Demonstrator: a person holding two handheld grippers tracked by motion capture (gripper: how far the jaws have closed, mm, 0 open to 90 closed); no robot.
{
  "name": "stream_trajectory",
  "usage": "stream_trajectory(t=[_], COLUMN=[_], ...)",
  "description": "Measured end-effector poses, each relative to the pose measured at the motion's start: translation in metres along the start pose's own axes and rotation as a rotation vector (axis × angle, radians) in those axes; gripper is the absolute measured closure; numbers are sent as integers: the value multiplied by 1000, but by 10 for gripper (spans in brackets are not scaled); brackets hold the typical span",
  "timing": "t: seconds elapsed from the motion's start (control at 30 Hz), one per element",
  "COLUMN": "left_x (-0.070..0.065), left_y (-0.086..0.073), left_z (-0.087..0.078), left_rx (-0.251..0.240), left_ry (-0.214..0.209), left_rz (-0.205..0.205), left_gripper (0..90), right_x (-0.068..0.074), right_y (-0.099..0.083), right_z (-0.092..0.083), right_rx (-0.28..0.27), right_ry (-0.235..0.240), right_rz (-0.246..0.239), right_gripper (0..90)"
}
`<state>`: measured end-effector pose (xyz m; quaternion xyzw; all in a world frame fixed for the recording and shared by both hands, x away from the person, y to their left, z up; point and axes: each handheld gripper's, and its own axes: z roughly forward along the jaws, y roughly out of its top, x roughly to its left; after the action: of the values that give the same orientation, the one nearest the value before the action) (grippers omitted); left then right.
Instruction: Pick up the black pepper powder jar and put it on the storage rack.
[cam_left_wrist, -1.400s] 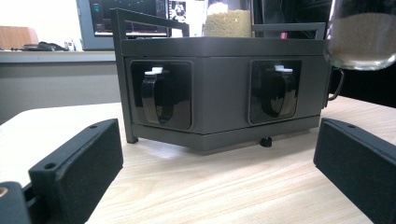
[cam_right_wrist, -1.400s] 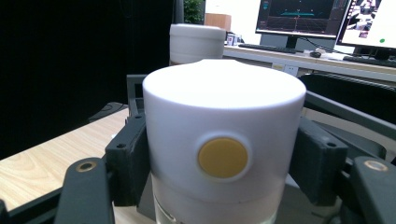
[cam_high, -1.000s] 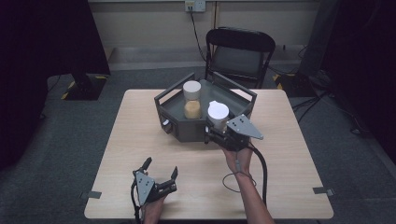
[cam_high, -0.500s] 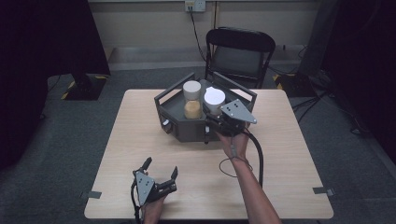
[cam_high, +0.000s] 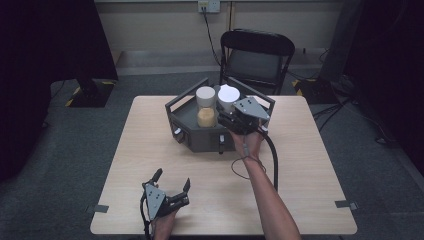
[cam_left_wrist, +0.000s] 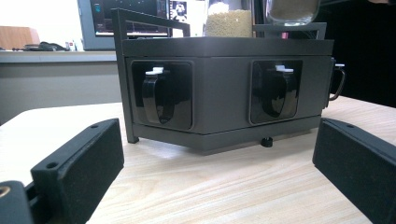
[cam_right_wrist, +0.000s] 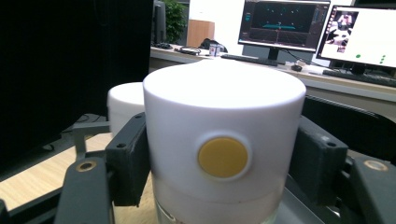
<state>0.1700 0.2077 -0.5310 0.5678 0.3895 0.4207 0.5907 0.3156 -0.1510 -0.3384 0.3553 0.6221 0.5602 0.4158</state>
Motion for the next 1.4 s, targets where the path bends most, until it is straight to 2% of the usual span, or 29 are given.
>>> stream_trajectory(t=[0.2, 0.6, 1.07, 1.17, 1.4], left_x=[0, 0, 0, 0, 0], left_y=[0, 0, 0, 0, 0], left_z=[0, 0, 0, 0, 0], left_rx=[0, 0, 0, 0, 0], left_ry=[0, 0, 0, 0, 0], left_rz=[-1, 0, 0, 0, 0], left_gripper=[14, 13, 14, 13, 13], right_x=[-5, -7, -10, -14, -14], right_y=[-4, -1, -9, -12, -13], right_z=[14, 33, 38, 36, 36], right_rx=[6, 76, 101, 92, 90], right_ry=[-9, -17, -29, -24, -23], right_rz=[6, 24, 50, 80, 86], right_gripper=[301, 301, 301, 301, 300])
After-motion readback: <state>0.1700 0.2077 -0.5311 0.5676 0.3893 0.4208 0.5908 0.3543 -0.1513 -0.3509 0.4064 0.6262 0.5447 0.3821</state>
